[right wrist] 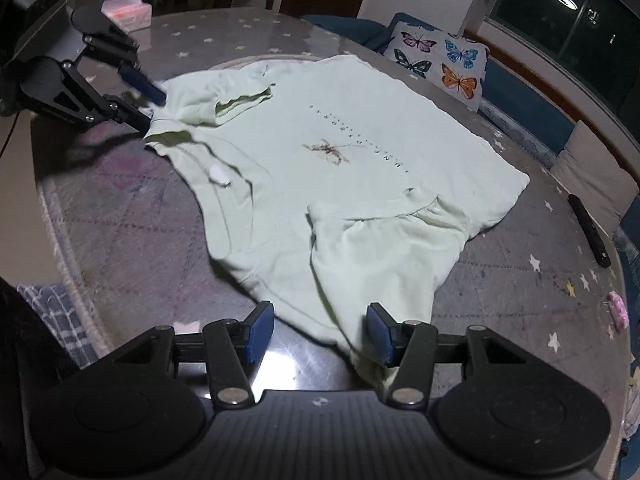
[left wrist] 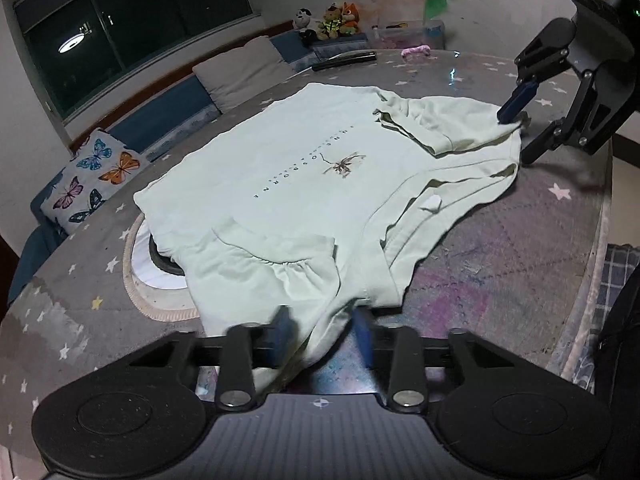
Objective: Fold clothes
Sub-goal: 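Grasp the shirt hem with the left gripper while the right gripper grasps another hem corner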
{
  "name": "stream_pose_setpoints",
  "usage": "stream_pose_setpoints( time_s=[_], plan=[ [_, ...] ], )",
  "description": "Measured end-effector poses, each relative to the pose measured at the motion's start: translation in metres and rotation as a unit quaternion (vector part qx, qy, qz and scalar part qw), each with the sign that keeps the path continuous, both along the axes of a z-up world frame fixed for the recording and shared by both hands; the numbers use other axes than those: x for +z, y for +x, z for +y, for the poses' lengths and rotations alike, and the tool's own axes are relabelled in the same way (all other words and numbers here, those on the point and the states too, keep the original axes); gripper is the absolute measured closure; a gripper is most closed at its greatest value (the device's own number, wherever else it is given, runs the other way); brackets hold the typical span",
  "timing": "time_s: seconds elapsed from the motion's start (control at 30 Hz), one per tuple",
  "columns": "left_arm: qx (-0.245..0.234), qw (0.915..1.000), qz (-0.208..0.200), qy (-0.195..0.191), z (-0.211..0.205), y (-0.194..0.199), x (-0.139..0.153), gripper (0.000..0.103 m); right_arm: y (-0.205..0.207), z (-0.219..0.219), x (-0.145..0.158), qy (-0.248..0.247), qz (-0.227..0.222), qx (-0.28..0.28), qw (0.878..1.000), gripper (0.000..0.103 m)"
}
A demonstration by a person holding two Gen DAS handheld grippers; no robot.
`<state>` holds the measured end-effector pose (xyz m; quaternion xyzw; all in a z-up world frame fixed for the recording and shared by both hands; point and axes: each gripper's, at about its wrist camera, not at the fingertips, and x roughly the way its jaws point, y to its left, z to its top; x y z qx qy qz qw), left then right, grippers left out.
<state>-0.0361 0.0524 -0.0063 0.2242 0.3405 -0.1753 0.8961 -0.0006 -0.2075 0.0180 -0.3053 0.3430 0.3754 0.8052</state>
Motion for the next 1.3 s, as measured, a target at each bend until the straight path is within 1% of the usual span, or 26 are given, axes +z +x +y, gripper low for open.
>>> stream_pose_setpoints(
  time_s=[0.07, 0.1, 0.13, 0.17, 0.2, 0.23, 0.37, 0.43, 0.53, 0.67, 0.73, 0.8, 0.83, 0.87, 0.9, 0.97, 1.13, 1.3],
  plan=[
    [0.002, 1.0000, 0.002, -0.008, 0.001, 0.002, 0.000, 0.092, 0.005, -0.001, 0.000, 0.007, 0.006, -0.005, 1.000, 0.055],
    [0.005, 0.9999, 0.001, -0.013, 0.002, 0.003, 0.001, 0.095, 0.008, -0.002, -0.001, 0.011, 0.009, -0.008, 1.000, 0.060],
    [0.008, 0.9998, 0.000, -0.017, 0.003, 0.005, 0.001, 0.096, 0.009, -0.002, -0.001, 0.012, 0.009, -0.010, 1.000, 0.063],
    [0.010, 0.9997, -0.002, -0.021, 0.004, 0.005, 0.003, 0.097, 0.011, -0.002, 0.000, 0.014, 0.011, -0.014, 1.000, 0.074],
    [0.012, 0.9996, -0.004, -0.024, 0.005, 0.006, 0.005, 0.097, 0.013, -0.002, 0.000, 0.015, 0.014, -0.018, 1.000, 0.088],
    [0.014, 0.9995, -0.007, -0.027, 0.005, 0.007, 0.007, 0.097, 0.014, -0.002, 0.000, 0.016, 0.017, -0.023, 0.999, 0.092],
    [0.012, 0.9996, -0.008, -0.022, 0.003, 0.010, 0.007, 0.097, 0.019, -0.001, -0.002, 0.017, 0.015, -0.027, 0.999, 0.091],
    [0.011, 0.9998, -0.006, -0.016, 0.002, 0.010, 0.004, 0.093, 0.017, -0.001, -0.003, 0.014, 0.009, -0.022, 1.000, 0.090],
    [0.009, 0.9999, -0.009, -0.004, 0.001, 0.007, 0.003, 0.092, 0.016, -0.002, -0.003, 0.017, 0.010, -0.022, 1.000, 0.090],
    [0.008, 0.9996, -0.020, 0.017, -0.001, 0.002, 0.000, 0.075, 0.017, -0.004, -0.003, 0.029, 0.013, -0.032, 0.999, 0.091],
    [0.003, 0.9994, -0.022, 0.026, -0.002, 0.001, -0.001, 0.075, 0.017, -0.004, -0.004, 0.034, 0.013, -0.038, 0.999, 0.095],
    [-0.003, 0.9993, -0.023, 0.031, -0.003, 0.000, -0.004, 0.075, 0.016, -0.004, -0.005, 0.034, 0.005, -0.042, 0.999, 0.097],
    [-0.006, 0.9992, -0.024, 0.033, -0.003, -0.001, -0.005, 0.078, 0.016, -0.004, -0.005, 0.036, 0.004, -0.044, 0.998, 0.098],
    [-0.007, 0.9994, -0.019, 0.026, -0.003, 0.000, -0.004, 0.085, 0.015, -0.004, -0.004, 0.038, 0.002, -0.046, 0.998, 0.099],
    [-0.007, 0.9997, -0.013, 0.019, -0.001, 0.001, -0.004, 0.095, 0.014, -0.005, -0.003, 0.042, -0.001, -0.048, 0.998, 0.099],
    [0.001, 0.9998, -0.013, 0.012, 0.000, 0.002, -0.004, 0.098, 0.012, -0.006, 0.000, 0.051, -0.008, -0.052, 0.997, 0.099],
    [0.002, 0.9989, -0.046, -0.006, 0.000, -0.017, 0.017, 0.100, -0.003, -0.015, 0.016, 0.067, -0.039, -0.055, 0.995, 0.100],
    [0.004, 0.9969, -0.074, -0.025, 0.000, -0.061, 0.044, 0.100, -0.037, -0.036, 0.042, 0.080, -0.059, -0.050, 0.994, 0.100]
  ],
)
